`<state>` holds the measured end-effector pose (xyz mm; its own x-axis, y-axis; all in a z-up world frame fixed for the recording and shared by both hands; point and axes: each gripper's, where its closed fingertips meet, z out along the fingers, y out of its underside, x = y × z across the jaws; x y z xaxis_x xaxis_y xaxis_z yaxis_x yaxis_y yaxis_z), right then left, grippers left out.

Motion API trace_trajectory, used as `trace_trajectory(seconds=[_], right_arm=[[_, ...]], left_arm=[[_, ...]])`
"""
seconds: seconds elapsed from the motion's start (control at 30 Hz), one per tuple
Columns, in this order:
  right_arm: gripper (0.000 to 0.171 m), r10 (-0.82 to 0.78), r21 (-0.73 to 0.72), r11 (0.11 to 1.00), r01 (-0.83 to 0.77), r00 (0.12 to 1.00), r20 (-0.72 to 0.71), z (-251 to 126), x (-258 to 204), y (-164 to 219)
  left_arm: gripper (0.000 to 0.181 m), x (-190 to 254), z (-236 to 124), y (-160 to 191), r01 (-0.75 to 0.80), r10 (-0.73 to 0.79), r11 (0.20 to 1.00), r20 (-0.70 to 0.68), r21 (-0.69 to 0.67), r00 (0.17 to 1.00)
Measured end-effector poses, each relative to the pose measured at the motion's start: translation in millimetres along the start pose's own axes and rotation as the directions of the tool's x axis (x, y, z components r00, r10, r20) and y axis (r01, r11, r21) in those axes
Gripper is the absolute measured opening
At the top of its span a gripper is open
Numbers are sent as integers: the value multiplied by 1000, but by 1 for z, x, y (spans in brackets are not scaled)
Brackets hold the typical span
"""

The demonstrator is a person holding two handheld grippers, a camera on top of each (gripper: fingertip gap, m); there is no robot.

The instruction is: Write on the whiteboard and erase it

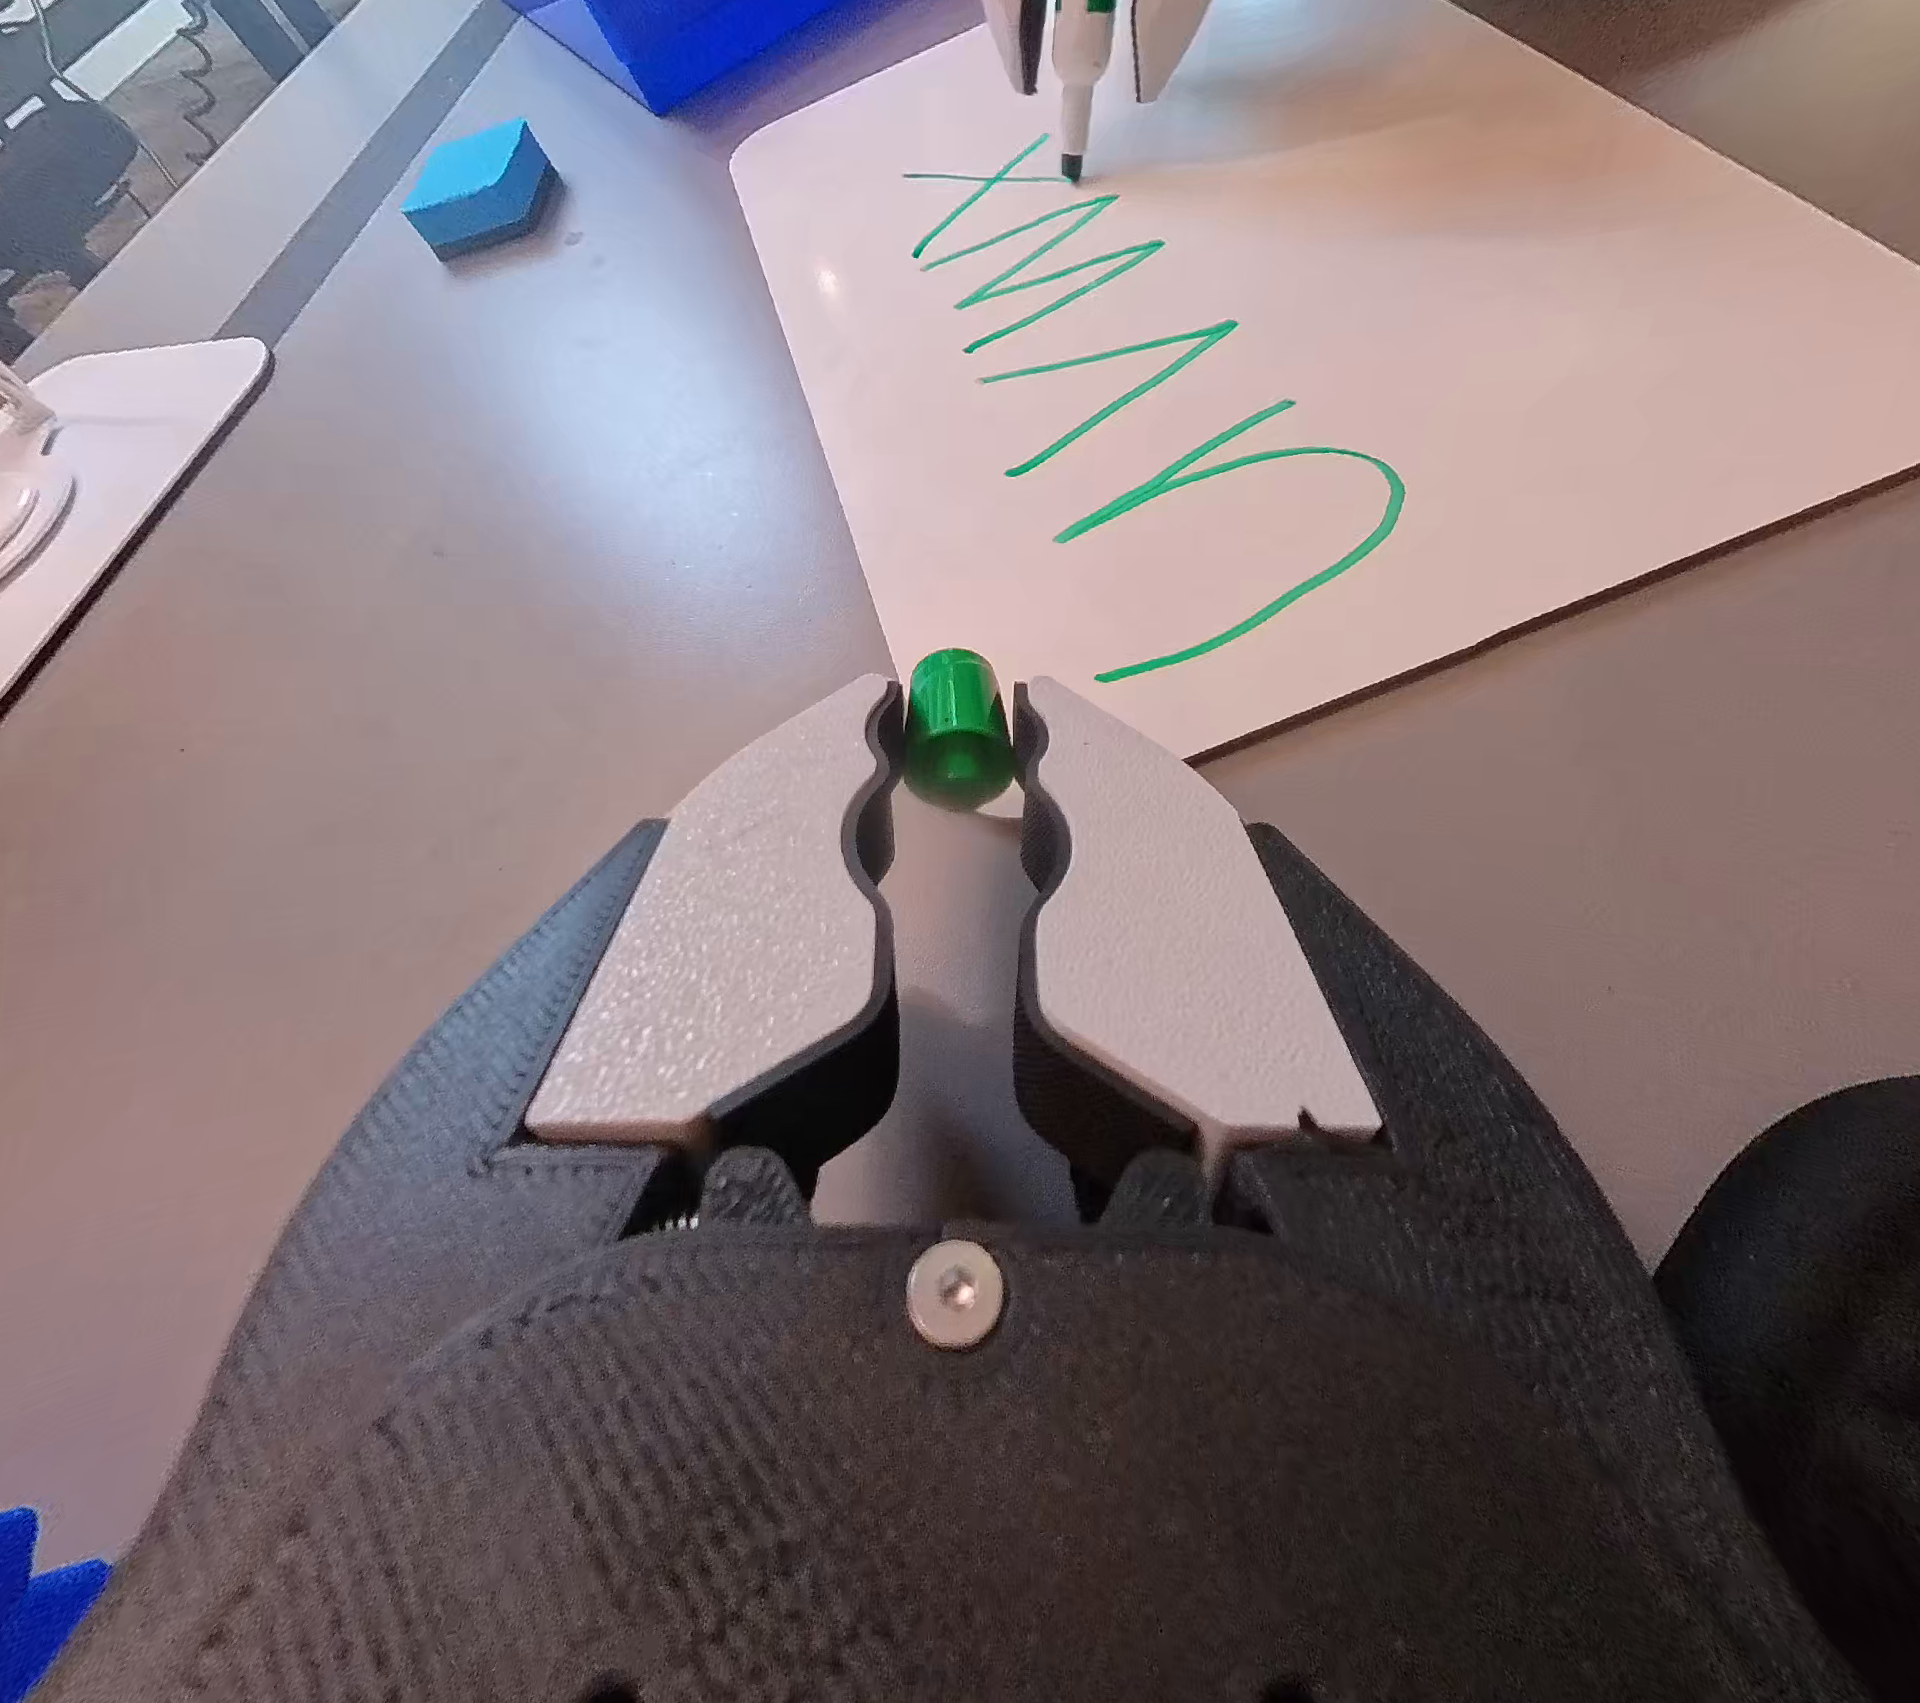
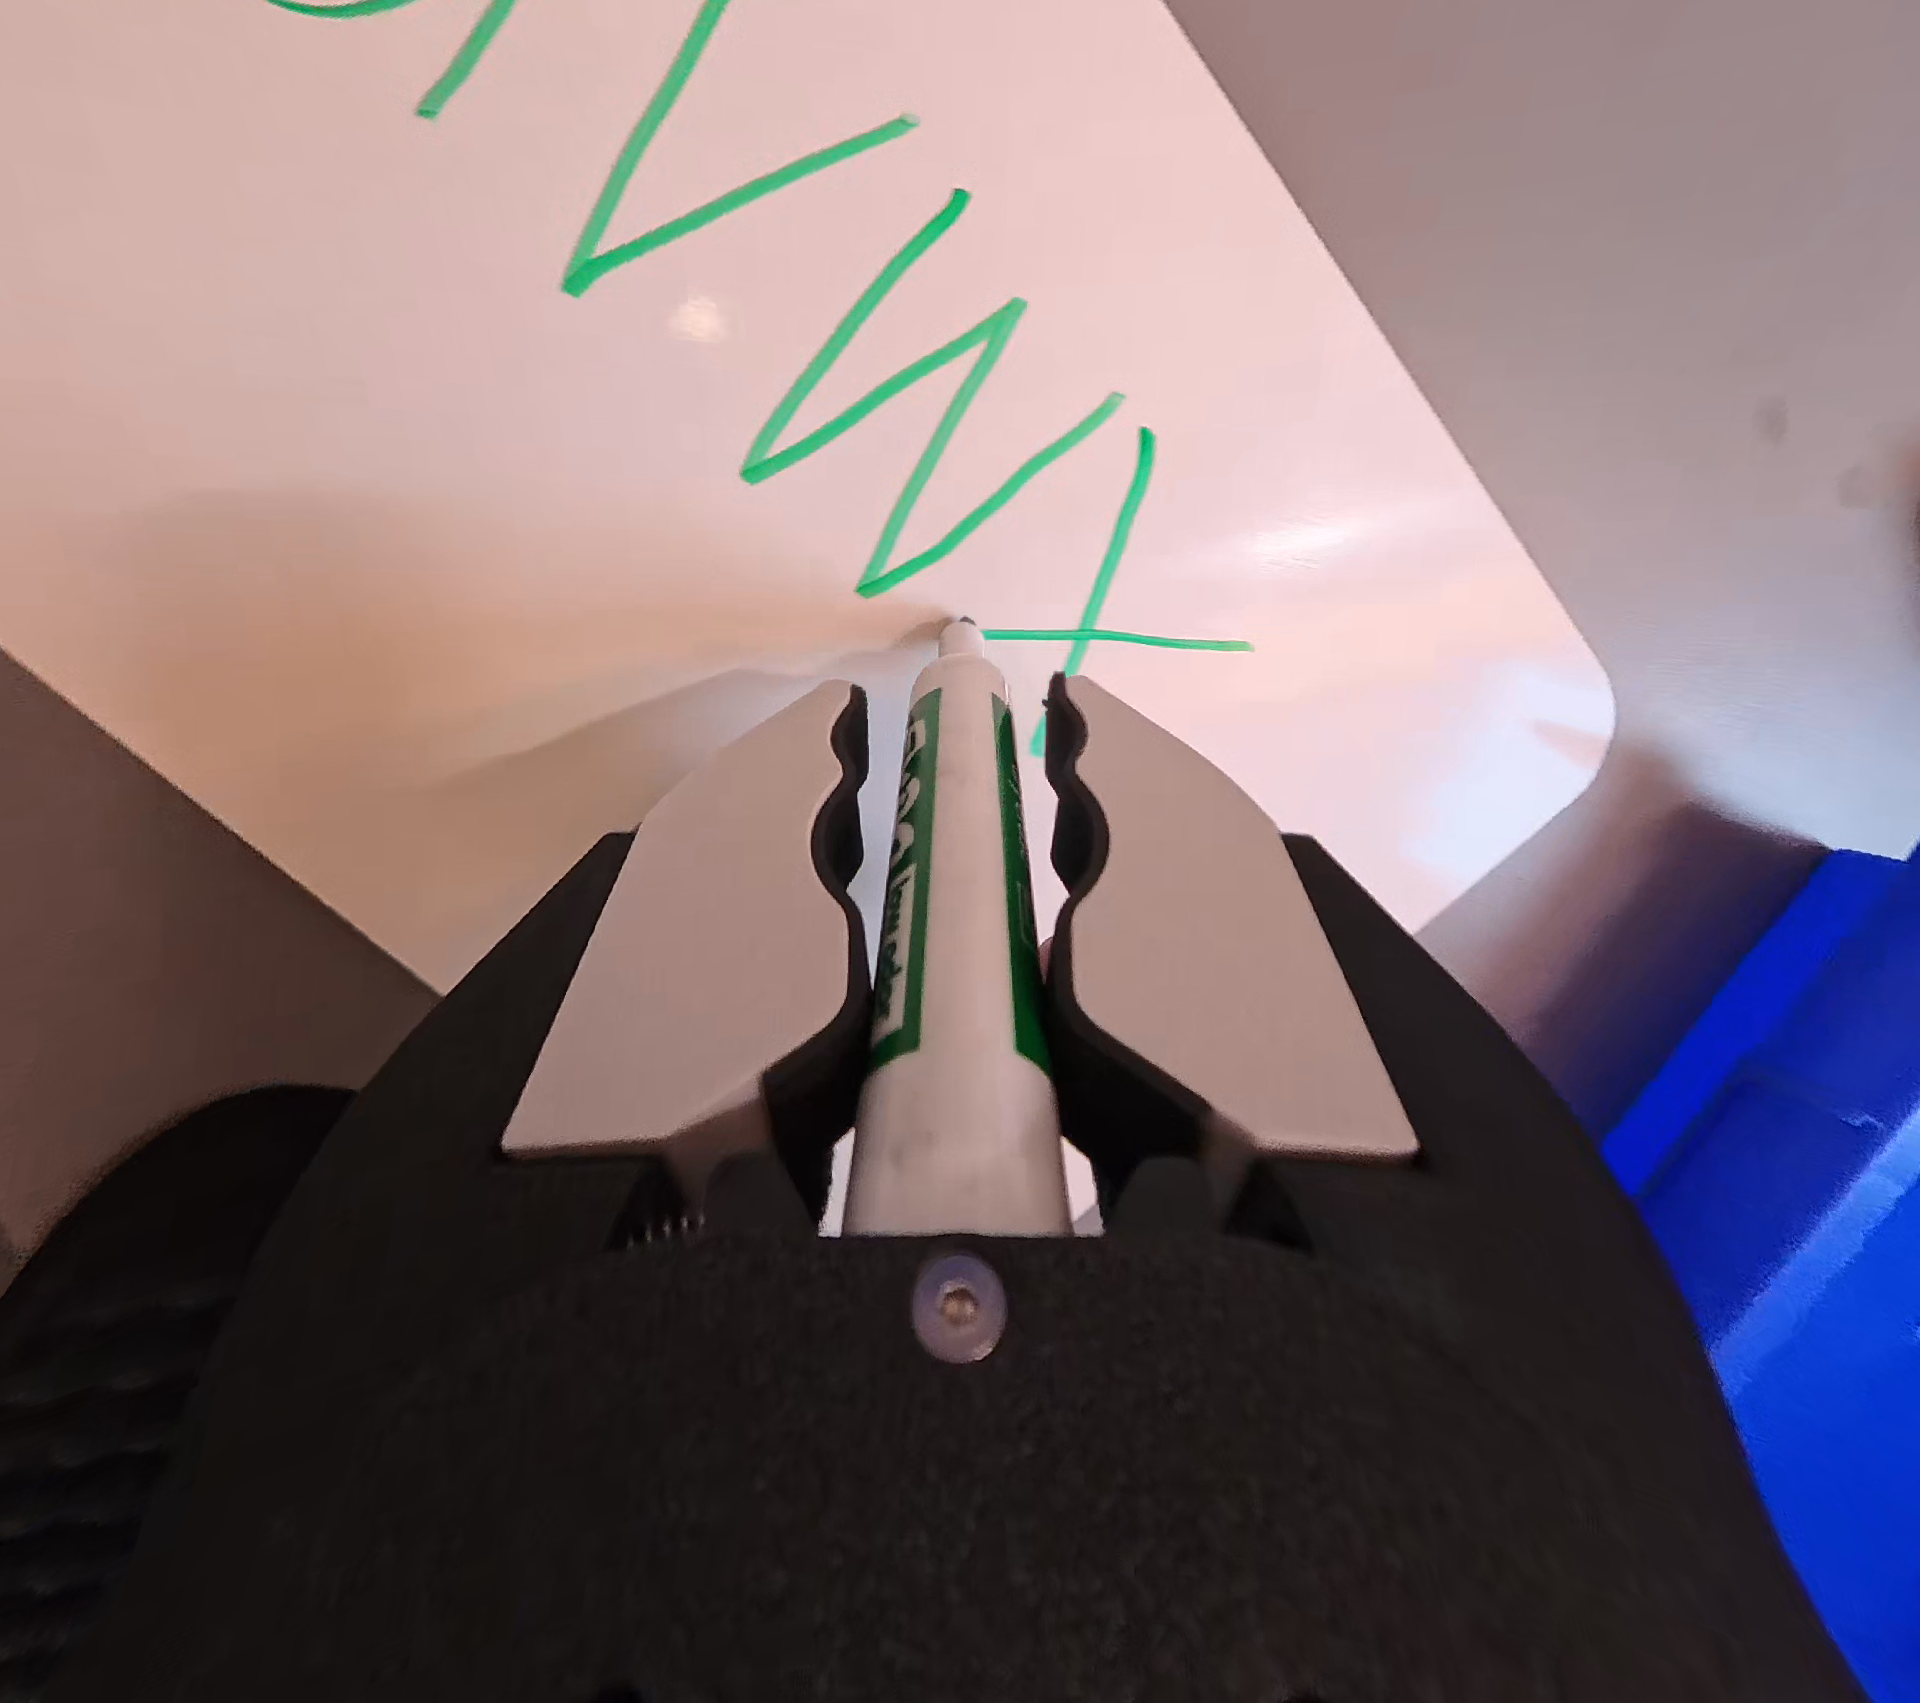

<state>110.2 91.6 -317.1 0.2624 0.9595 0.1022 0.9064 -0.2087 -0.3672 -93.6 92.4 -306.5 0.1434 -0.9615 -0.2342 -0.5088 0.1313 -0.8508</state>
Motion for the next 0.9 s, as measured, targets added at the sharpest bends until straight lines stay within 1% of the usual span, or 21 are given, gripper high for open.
trace_trajectory(seconds=[0.1, 0.2, 0.27, 0.43, 0.9], right_arm=[[34, -19, 6, 1000, 19, 999, -31, -3, 2, -1], [34, 27, 44, 999, -25, 997, -66, -14, 22, -1], [34, 47, 40, 998, -43, 994, -100, -17, 40, 6], [34, 102, 48, 994, -98, 989, -106, -12, 65, 18], [34, 73, 48, 996, -69, 994, -87, 3, 75, 5]], left_arm=[[20, 0, 0, 0, 0, 0, 1000, 1, -1, 1000], [20, 0, 0, 0, 0, 0, 1000, 2, -1, 1000], [20, 0, 0, 0, 1, -1, 1000, 2, 0, 1000], [20, -1, 0, 0, 7, -7, 1000, 3, 3, 1000], [20, 0, 0, 0, 5, -4, 1000, -2, 2, 1000]])
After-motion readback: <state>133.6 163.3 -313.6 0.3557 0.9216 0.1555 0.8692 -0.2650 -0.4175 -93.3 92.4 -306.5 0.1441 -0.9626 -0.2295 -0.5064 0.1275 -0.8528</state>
